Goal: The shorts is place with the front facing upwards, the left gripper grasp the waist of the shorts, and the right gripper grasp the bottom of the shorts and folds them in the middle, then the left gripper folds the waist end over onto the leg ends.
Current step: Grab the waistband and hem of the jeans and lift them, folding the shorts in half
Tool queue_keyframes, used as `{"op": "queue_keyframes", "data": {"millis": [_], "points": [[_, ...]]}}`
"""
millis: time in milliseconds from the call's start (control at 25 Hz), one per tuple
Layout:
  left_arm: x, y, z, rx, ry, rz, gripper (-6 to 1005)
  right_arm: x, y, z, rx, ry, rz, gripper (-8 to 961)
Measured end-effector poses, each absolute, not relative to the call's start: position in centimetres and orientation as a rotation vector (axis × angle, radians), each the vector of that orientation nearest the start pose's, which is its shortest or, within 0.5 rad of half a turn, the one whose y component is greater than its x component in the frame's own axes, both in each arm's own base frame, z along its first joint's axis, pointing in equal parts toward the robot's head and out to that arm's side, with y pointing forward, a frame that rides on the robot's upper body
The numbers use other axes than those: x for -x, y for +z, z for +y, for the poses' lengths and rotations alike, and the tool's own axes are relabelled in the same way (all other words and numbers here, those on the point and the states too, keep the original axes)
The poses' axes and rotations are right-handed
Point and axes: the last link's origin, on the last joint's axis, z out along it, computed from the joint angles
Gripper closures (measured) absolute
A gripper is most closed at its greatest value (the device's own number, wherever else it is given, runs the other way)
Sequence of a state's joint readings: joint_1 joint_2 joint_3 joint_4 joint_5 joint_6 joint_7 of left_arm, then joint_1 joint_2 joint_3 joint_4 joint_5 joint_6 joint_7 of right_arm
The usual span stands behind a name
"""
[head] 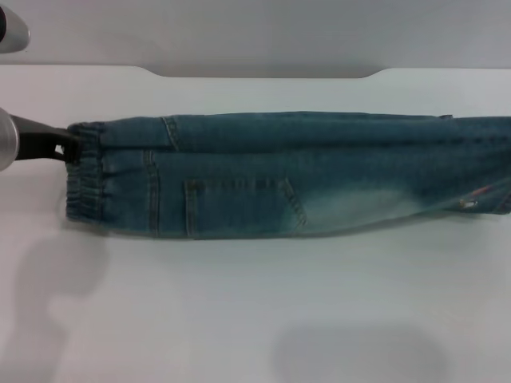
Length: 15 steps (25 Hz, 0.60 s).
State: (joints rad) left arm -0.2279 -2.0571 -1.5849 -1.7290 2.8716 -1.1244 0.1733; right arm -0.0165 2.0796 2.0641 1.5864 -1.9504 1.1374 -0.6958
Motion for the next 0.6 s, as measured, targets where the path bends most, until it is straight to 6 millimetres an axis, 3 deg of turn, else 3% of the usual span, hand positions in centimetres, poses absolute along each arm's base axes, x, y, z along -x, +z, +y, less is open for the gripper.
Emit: {"op": "queue_keyframes", "data": {"millis": [600], "points": [[21.0,4.8,36.5,1.971,0.081,-0.873,961,-28.8,11.6,31.1,1.888,0.62,1.103,904]]}}
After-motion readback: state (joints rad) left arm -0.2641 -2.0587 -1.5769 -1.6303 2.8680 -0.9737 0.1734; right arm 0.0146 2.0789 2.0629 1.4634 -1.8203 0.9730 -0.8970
